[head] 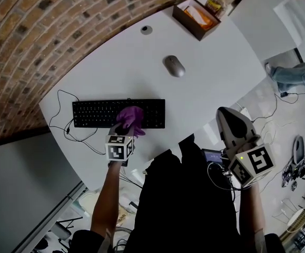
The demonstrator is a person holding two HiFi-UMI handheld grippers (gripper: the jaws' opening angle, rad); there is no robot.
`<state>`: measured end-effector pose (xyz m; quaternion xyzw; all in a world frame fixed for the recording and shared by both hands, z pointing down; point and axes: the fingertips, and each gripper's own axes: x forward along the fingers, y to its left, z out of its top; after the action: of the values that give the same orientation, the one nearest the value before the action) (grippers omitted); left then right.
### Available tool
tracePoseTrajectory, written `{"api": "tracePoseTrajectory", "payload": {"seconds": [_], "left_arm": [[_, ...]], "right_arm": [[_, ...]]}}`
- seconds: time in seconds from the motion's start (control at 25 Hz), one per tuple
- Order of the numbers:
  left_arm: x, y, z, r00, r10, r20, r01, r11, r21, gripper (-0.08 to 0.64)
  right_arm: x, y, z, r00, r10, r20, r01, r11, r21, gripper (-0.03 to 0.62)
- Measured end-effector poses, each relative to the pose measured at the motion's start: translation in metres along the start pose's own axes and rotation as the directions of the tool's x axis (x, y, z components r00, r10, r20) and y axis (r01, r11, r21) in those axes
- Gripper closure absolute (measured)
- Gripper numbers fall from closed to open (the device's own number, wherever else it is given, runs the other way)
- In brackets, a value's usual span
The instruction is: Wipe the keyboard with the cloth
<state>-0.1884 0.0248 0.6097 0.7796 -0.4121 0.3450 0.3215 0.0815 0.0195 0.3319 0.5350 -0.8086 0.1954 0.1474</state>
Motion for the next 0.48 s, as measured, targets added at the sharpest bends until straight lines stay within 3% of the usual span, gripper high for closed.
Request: {"api": "tracePoseTrajectory", "payload": {"seconds": [0.48], "left_arm": [[0.017,-0.020,0.026,1.000,-0.002,0.009,0.002,1.000,-0.020,0.462]], "right_arm": [[-0.014,-0.034,-0.003,0.999,-0.039,-0.002,0.039,0.999,0.019,0.572]]}}
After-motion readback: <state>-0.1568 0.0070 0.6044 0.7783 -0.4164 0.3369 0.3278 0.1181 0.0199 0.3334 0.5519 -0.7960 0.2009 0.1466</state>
